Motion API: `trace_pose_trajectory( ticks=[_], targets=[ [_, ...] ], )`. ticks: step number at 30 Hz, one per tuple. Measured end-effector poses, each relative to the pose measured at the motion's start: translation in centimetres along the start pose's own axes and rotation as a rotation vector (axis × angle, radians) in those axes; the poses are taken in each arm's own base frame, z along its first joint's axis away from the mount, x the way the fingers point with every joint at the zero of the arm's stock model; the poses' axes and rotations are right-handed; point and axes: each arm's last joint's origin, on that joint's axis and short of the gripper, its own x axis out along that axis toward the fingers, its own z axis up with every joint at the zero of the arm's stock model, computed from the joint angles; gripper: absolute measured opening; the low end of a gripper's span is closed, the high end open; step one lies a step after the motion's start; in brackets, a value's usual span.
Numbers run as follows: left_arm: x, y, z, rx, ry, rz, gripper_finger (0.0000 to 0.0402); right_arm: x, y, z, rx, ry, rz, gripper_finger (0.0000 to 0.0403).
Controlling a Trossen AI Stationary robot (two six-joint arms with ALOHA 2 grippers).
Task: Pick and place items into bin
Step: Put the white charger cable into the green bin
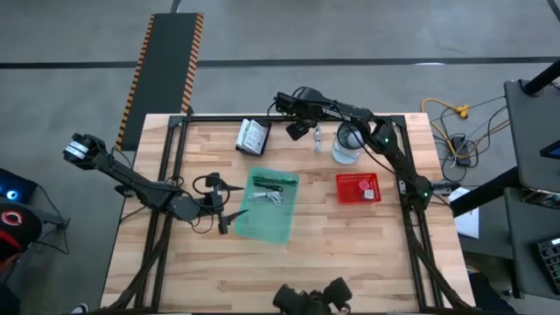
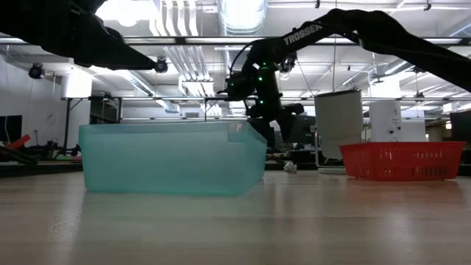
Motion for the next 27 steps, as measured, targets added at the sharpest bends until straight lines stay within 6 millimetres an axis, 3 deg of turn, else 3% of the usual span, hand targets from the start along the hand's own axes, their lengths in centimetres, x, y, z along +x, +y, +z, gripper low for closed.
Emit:
trace_pose_trajectory(
  ticks=[8,15,27],
  targets=[
    [0.0,0.0,0.0,0.001,0.001,0.0,0.0308,1.3,-2.0,1.0,0.057,0.037,0.019,0.0226],
    [0.0,0.0,-0.1,0.002,0.002,0.0,0.0308,2.1,-1.9,0.7,0.058,0.12,0.115,0.0226],
    [0.0,0.0,-0.1,0.002,0.002,0.0,0.0308,5.9,-1.4,-1.1,0.039,0.238,0.111,0.0226]
  ],
)
